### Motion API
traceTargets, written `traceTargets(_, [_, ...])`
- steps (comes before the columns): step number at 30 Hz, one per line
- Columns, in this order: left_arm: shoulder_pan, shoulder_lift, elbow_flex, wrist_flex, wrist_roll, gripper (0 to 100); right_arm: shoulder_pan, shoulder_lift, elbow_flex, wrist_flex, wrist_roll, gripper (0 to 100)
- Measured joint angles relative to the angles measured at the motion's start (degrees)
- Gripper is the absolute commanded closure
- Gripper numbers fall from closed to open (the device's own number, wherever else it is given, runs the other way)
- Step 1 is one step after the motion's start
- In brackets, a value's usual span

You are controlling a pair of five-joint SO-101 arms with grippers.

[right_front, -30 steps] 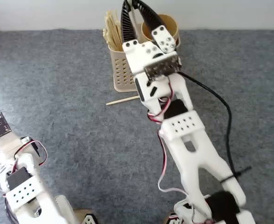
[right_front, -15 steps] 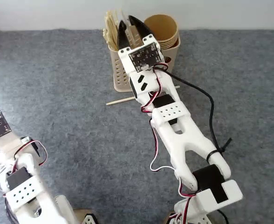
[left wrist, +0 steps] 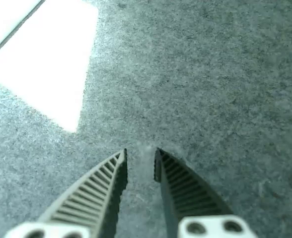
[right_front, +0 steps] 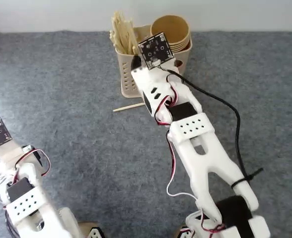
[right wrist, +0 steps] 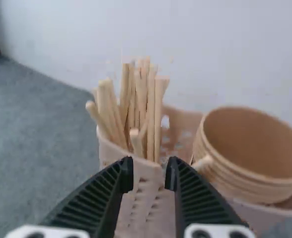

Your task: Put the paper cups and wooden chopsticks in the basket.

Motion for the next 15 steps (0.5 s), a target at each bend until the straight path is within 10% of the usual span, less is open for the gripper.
traceTargets(8, [0.0, 0.0, 0.0, 0.0, 0.0, 91, -1.41, -0.7, 0.0, 19.16, 3.43, 87.8])
traceTargets(15, [0.0, 0.0, 0.0, 0.0, 0.0, 91, -4.92, 11.43, 0.0, 14.86, 10.73, 68.6])
